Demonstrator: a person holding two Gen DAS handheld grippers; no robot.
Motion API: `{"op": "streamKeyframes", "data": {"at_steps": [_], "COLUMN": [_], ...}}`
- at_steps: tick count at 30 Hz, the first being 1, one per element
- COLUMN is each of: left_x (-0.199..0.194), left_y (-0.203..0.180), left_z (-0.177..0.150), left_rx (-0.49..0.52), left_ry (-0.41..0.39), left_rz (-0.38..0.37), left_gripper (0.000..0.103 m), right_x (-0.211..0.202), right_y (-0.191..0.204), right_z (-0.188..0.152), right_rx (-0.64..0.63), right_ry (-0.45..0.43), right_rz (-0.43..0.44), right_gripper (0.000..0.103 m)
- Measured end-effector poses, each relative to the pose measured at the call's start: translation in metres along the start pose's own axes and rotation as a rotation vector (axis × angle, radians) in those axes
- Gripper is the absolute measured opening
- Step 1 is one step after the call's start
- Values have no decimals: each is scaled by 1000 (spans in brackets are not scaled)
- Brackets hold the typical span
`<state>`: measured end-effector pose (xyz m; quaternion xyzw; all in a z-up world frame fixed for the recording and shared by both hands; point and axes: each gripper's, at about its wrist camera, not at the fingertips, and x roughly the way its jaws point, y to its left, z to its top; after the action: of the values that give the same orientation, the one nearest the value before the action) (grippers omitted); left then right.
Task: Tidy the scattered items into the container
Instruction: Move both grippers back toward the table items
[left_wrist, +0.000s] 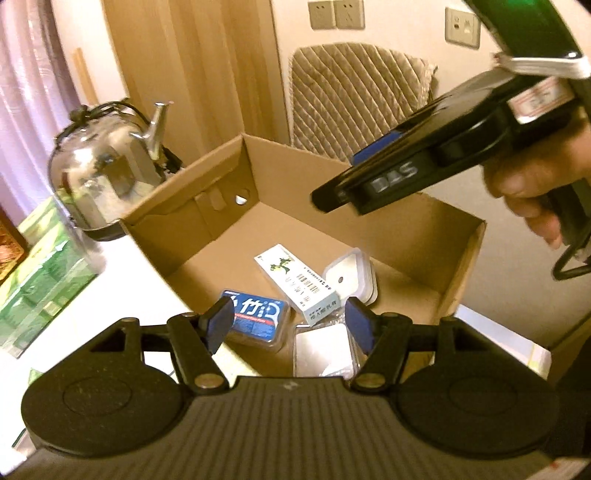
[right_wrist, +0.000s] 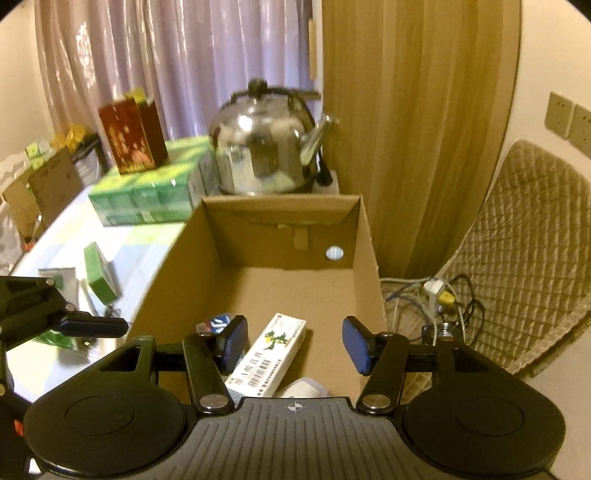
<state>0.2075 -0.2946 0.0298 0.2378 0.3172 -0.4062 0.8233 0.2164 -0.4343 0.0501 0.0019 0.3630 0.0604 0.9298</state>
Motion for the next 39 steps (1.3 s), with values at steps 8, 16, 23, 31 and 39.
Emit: {"op": "streamKeyframes", "data": {"at_steps": [8, 16, 23, 31, 39], "left_x": [-63, -134, -171, -199, -185], "left_y": [12, 55, 94, 110, 104], "left_z": [-25, -81, -149, -220, -260], "left_rx": [-58, -159, -284, -376, -296], "left_ry": [-42, -48, 26, 87, 154], "left_rz": [56, 198, 307, 371, 296], "left_gripper": [85, 102, 102, 102, 102], "right_x": [-52, -84, -88, -65, -22], "right_y": [44, 96, 147, 201, 223], "right_z": [-4, -13, -31, -66, -103], "right_rx": [-26, -72, -111, -177, -176], "right_ry": [-66, -114, -125, -50, 48], "right_rz": [43, 102, 202, 285, 313], "right_gripper": [89, 101, 101, 101, 101]}}
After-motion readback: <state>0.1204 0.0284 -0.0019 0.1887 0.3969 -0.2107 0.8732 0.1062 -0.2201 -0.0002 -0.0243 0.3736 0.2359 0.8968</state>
